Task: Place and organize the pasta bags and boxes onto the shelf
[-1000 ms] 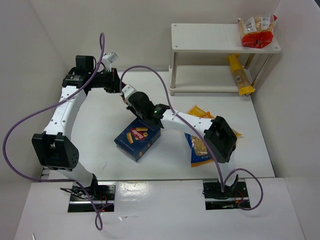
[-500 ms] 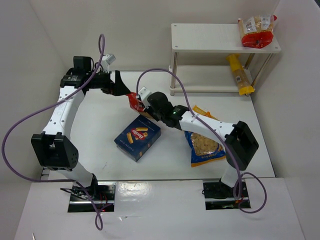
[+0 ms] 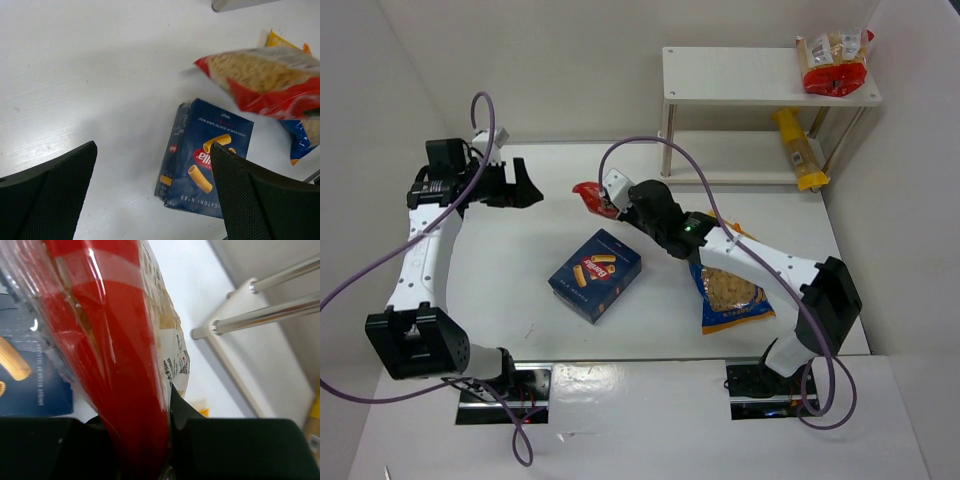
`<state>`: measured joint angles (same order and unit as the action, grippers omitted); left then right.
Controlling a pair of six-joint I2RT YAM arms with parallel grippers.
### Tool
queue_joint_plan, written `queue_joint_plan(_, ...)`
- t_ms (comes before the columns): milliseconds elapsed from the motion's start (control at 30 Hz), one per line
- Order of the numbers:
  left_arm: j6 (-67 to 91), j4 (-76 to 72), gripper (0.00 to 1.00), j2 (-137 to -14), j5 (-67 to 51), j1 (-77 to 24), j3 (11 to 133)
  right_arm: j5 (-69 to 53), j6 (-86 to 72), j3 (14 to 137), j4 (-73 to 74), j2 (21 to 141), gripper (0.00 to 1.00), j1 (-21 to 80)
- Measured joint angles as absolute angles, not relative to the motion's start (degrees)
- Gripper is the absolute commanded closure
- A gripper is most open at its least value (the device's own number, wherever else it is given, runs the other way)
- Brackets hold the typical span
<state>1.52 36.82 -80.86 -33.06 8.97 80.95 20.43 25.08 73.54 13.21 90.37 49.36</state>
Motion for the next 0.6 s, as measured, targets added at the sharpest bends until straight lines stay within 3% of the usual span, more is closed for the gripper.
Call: queue_joint_plan(600, -5.06, 38.11, 0.01, -70.57, -25.98, 9.15, 60.82, 24.10, 35.27, 83.88, 16.45, 84.77, 1.00, 45.30)
